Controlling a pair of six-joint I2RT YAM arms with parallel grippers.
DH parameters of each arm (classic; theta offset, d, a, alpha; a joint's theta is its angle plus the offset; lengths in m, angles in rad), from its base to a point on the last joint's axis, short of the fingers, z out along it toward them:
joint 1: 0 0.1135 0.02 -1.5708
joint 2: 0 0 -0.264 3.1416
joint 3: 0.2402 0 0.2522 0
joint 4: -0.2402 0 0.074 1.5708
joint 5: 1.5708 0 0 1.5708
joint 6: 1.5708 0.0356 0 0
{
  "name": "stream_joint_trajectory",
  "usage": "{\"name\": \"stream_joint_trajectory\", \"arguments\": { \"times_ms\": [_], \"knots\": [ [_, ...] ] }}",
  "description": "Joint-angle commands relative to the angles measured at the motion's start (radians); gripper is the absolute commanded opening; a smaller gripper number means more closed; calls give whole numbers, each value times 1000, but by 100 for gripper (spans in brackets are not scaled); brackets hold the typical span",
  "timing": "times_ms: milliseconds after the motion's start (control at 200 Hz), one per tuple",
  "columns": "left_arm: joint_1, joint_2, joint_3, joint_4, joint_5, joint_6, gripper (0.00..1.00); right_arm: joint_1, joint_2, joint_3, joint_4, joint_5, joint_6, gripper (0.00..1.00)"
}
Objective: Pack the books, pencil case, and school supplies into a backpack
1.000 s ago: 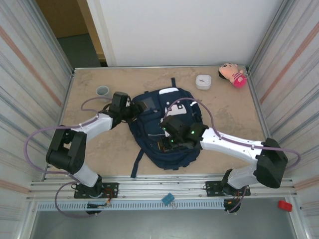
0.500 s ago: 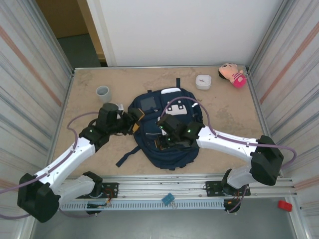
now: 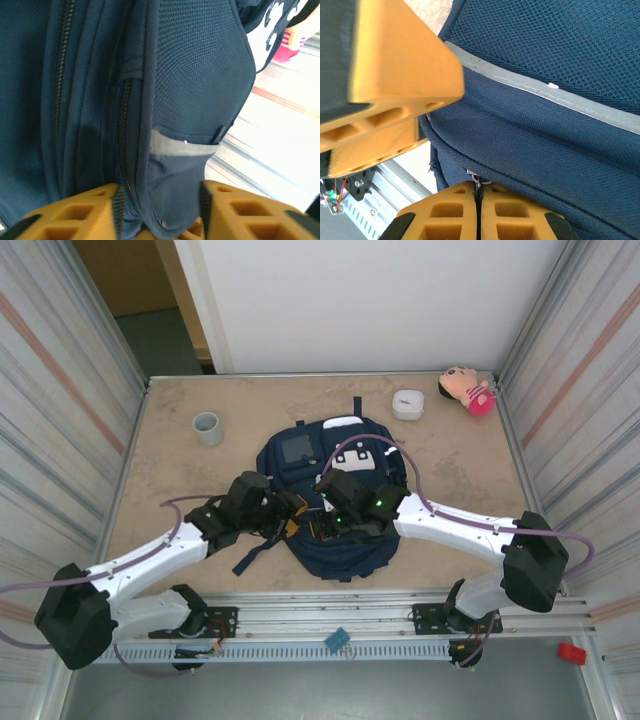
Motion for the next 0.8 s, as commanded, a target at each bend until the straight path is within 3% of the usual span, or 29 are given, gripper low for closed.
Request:
{"name": "stream_joint_trajectory", "arguments": {
  "times_ms": [0, 95, 175, 381, 526, 611, 697, 792],
  "knots": [
    [5, 21, -2, 42, -24, -8, 29, 6, -16, 13, 51, -23, -22, 0],
    [46, 7, -10, -20, -35, 37, 13, -4, -45, -1, 16, -14, -33, 0],
    [107, -14, -16, -74, -35, 101, 5, -31, -77, -28, -28, -21, -43, 0],
    [232, -62, -30, -148, 1, 209, 2, -158, -205, -120, -135, -30, -95, 0],
    [279, -80, -35, -154, 11, 247, 3, -269, -252, -180, -118, -149, -120, 0],
    [284, -84, -7, -170, -5, 307, 14, -273, -252, -182, -99, -183, -138, 0],
    [270, -95, 60, -221, -55, 451, 46, -273, -252, -175, -71, -225, -149, 0],
    [212, -118, 134, -257, -148, 732, 68, -283, -255, -178, -33, -269, -154, 0]
  ]
}}
